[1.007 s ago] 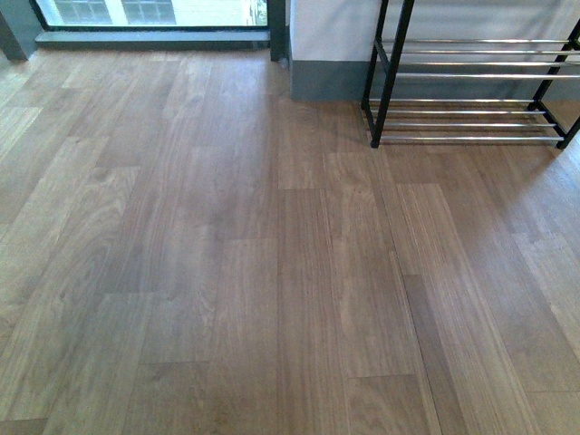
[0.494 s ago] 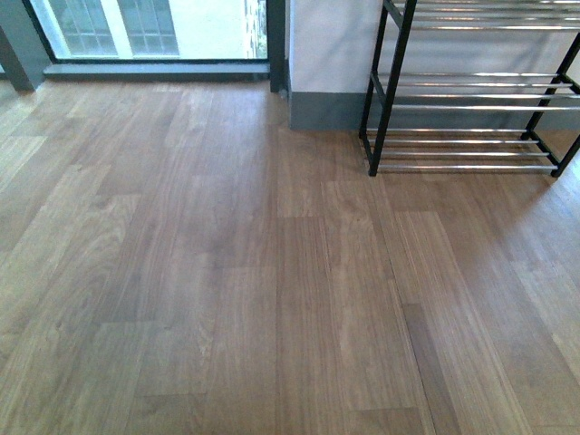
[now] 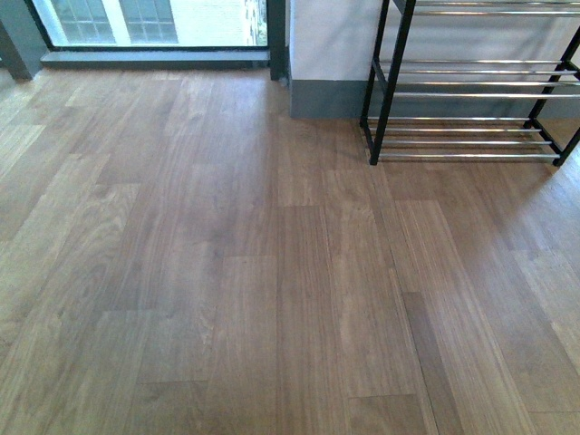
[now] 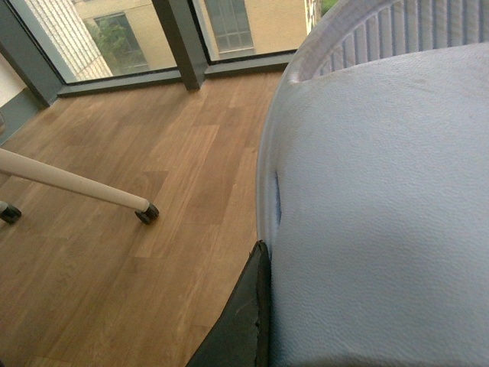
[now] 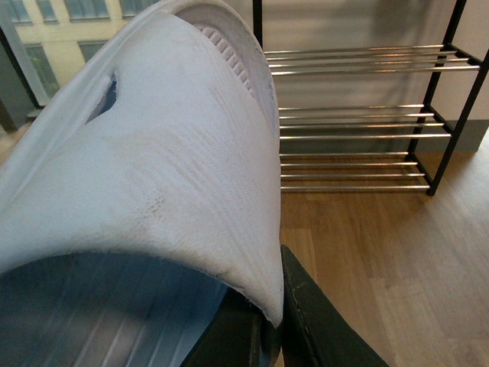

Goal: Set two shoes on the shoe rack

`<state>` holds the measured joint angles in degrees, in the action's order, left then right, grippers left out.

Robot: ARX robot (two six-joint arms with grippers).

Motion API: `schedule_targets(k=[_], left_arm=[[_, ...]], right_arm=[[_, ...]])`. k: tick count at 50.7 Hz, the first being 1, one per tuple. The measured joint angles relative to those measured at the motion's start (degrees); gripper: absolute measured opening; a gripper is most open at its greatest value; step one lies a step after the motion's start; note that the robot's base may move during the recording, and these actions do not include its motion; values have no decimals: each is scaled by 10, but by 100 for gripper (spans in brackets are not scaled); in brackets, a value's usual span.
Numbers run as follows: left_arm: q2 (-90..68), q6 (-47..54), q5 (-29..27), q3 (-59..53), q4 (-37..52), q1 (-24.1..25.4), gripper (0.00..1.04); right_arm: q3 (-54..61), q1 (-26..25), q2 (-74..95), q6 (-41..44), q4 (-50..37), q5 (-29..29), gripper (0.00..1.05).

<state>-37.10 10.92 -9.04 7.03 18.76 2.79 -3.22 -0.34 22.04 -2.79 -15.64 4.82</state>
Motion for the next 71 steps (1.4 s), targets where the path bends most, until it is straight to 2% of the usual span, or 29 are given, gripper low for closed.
schedule_targets(k=[71], left_arm=[[0, 0, 0, -2, 0, 0, 2]], right_arm=[[1, 2, 1, 0, 0, 1, 2]])
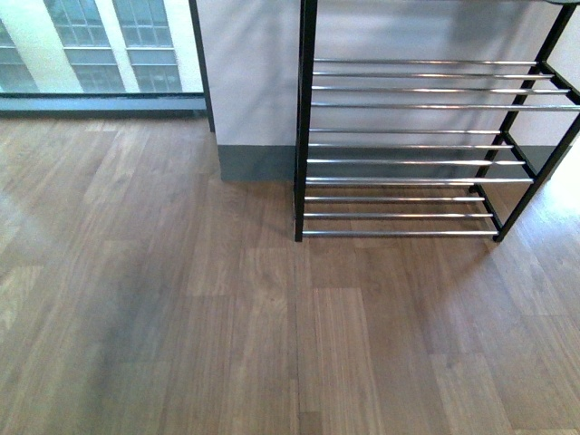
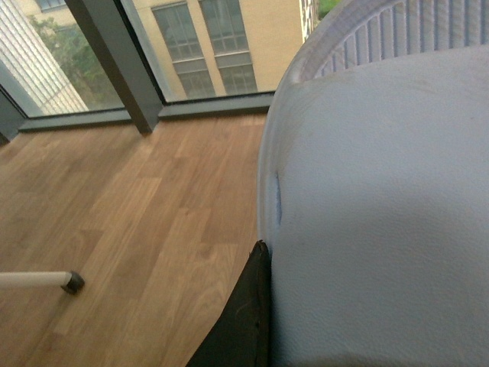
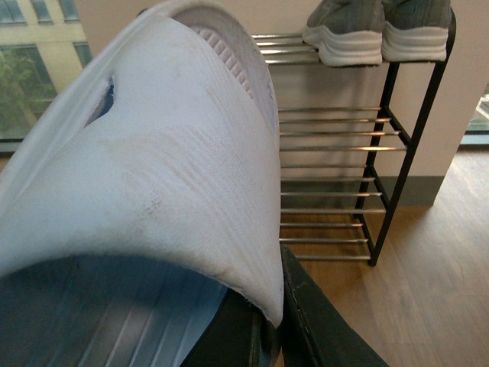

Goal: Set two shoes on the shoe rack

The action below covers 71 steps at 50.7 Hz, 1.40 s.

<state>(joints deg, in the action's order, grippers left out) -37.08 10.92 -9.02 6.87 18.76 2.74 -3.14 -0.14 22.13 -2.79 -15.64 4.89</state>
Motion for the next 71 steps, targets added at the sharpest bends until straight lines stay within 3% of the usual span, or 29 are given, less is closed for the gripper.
schedule_targets(k=[71], left_arm=[[1, 0, 0, -1, 0, 0, 2]], right_arm=[[-1, 0, 2, 2, 0, 0, 2]])
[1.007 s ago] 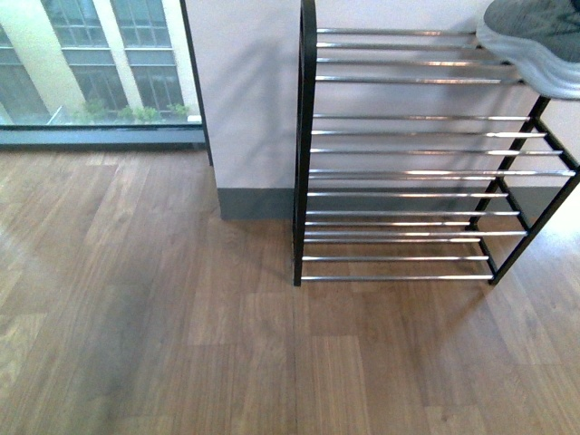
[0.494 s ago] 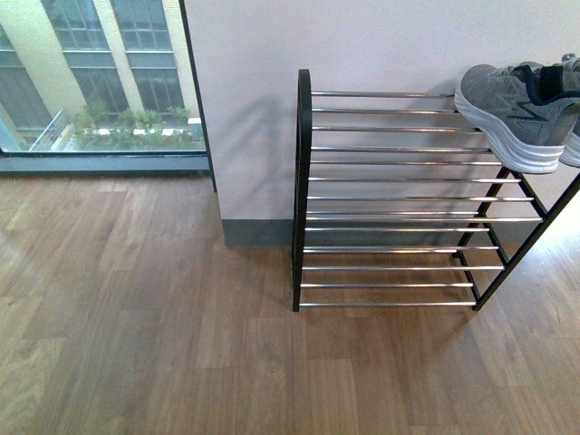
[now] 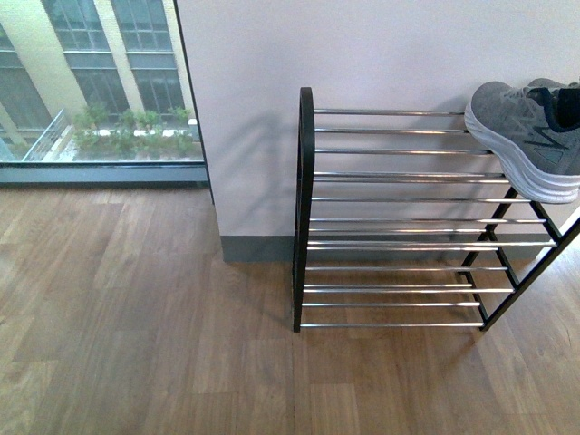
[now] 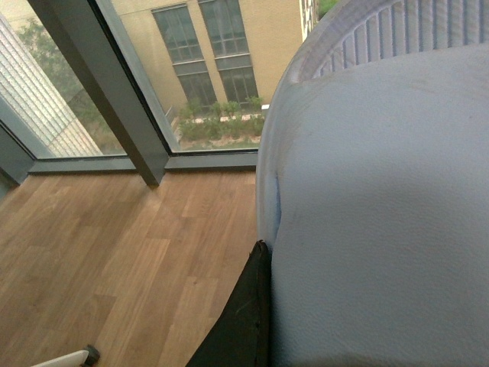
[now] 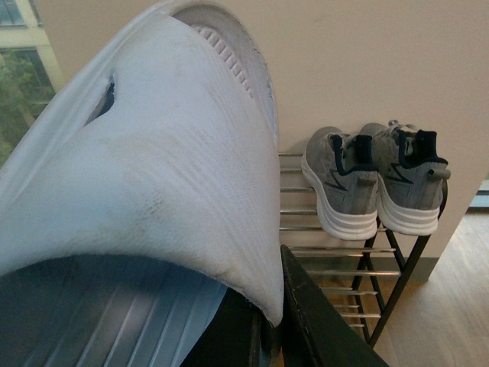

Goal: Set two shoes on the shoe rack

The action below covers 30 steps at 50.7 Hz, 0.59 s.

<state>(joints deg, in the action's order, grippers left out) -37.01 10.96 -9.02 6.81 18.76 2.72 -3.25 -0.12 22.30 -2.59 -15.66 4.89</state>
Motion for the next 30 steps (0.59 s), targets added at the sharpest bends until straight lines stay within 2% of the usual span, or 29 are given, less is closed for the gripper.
schedule_targets(k=[30], left_arm=[[0, 0, 0, 0, 0, 0, 2]], right_arm=[[0, 0, 0, 0, 0, 0, 2]])
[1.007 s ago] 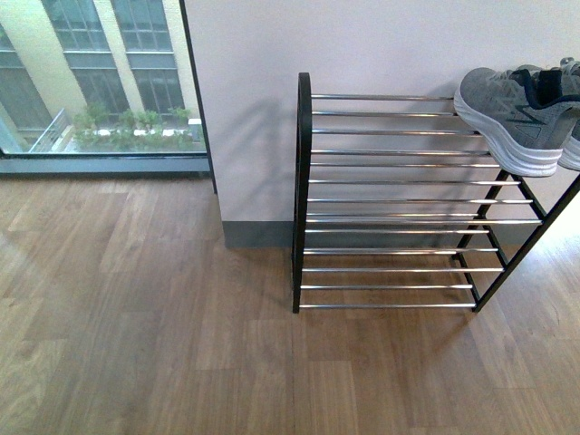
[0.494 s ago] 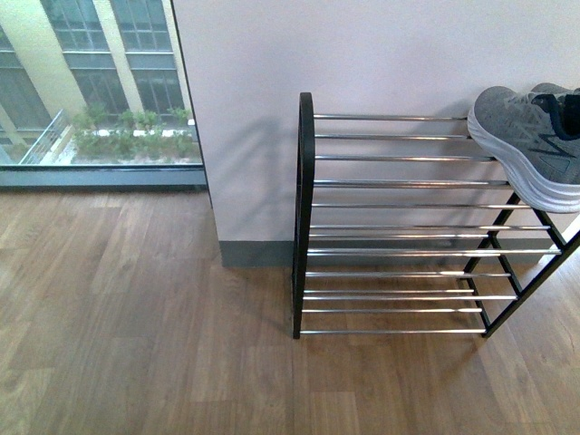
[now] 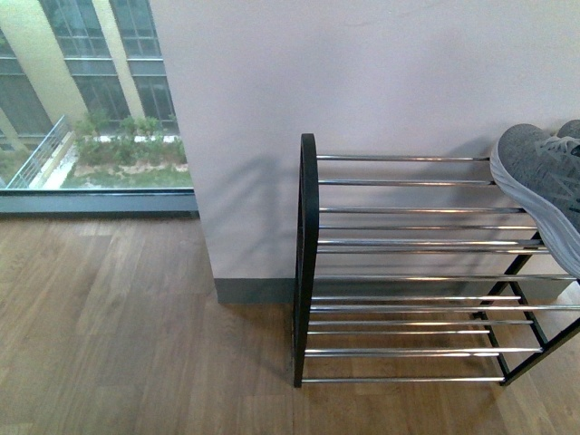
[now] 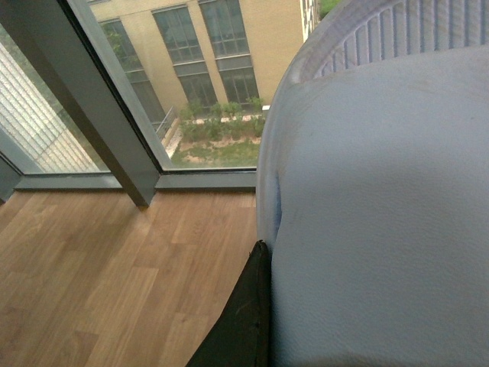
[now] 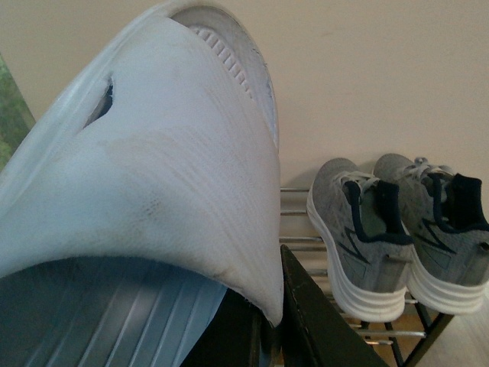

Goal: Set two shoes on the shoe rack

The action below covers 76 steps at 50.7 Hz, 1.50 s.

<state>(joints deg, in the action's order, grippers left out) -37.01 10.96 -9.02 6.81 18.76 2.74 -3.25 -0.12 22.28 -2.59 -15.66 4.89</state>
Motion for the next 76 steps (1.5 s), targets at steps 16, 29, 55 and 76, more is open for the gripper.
schedule_targets(k=[16, 29, 55, 76], left_arm=[[-1, 0, 0, 0, 0, 0, 2], [-1, 0, 0, 0, 0, 0, 2], [-1, 0, 0, 0, 0, 0, 2], [-1, 0, 0, 0, 0, 0, 2]], right_arm=[[0, -11, 1, 21, 0, -57, 2], [-41, 19, 150, 55, -99, -80, 2], [-216, 50, 608, 73, -287, -47, 2], [-388, 45, 871, 101, -325, 31, 2]])
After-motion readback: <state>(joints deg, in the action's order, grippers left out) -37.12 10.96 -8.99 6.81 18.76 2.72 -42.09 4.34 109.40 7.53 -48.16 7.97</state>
